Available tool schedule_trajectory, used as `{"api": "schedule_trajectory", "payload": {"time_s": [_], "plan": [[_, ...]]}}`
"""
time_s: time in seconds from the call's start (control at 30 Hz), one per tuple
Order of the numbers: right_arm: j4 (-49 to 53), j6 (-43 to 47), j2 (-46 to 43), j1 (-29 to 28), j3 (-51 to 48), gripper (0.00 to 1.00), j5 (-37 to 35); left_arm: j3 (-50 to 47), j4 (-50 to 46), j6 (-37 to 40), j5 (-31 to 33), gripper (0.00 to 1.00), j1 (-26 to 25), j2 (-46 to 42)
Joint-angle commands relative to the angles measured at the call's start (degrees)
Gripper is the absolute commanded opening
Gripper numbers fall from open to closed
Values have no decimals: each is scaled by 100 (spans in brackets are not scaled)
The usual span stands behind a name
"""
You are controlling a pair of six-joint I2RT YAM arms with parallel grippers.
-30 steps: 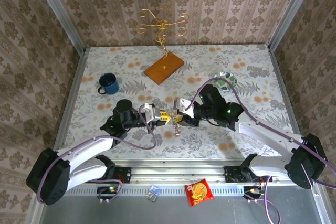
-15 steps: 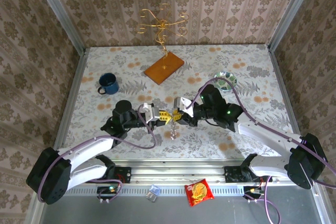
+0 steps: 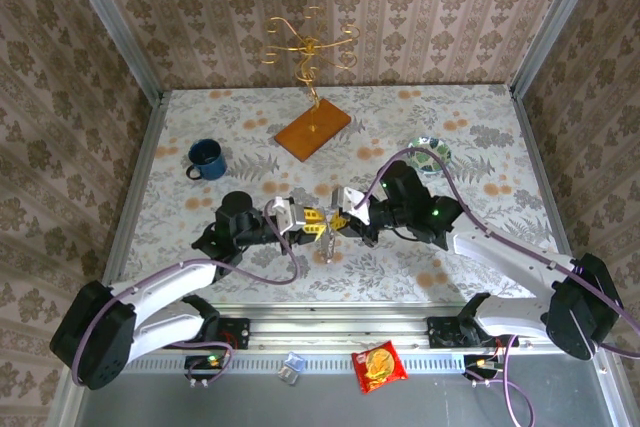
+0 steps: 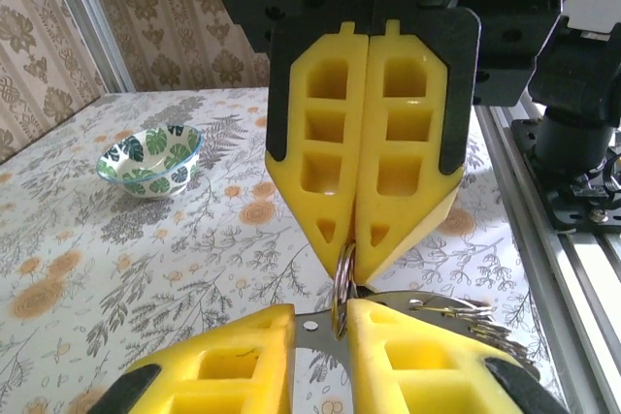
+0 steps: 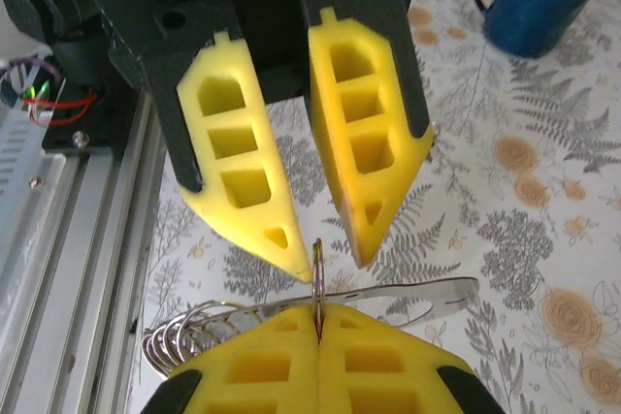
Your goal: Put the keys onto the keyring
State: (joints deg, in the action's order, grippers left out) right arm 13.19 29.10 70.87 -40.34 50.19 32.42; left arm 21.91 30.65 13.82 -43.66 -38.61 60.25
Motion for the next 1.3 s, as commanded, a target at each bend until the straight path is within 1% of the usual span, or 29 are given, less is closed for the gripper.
{"api": "schedule_trajectory", "payload": {"time_s": [0.0, 0.3, 0.4, 0.47, 0.57, 0.6, 0.63, 0.67, 0.73, 0.77, 0.8, 0.97, 1.03, 1.27], "plan": [[678, 429, 118, -92, 465, 0, -184, 225, -390, 360, 90, 20, -36, -126], [1713, 984, 576, -473, 1240, 0, -947, 371, -635, 487, 42, 20, -54, -83], [2033, 1087, 688, -646, 1497, 0, -1182, 418, -768, 558, 60, 18, -76, -68], [2091, 1106, 717, -723, 1585, 0, -1217, 467, -933, 657, 68, 14, -80, -63], [2006, 1037, 644, -752, 1560, 0, -1187, 481, -991, 696, 49, 2, -94, -89], [1914, 984, 602, -730, 1515, 0, -1186, 473, -982, 700, 42, 0, -93, -107], [1801, 915, 551, -694, 1422, 3, -1137, 467, -964, 692, 33, 0, -89, -126], [1628, 809, 481, -628, 1315, 10, -1072, 454, -932, 676, 13, 0, -91, -148], [1365, 597, 360, -474, 1098, 20, -899, 395, -812, 610, -19, 0, -94, -188], [1249, 487, 302, -392, 991, 23, -803, 364, -744, 562, -35, 0, -93, -196], [1181, 414, 260, -331, 904, 24, -753, 330, -656, 515, -55, 0, -90, -205], [1063, 261, 235, -232, 724, 24, -640, 235, -395, 346, -147, 0, -89, -188], [1053, 266, 260, -223, 702, 23, -632, 218, -364, 340, -160, 0, -92, -189], [1120, 302, 260, -170, 703, 7, -623, 208, -366, 348, -160, 0, -92, -189]]}}
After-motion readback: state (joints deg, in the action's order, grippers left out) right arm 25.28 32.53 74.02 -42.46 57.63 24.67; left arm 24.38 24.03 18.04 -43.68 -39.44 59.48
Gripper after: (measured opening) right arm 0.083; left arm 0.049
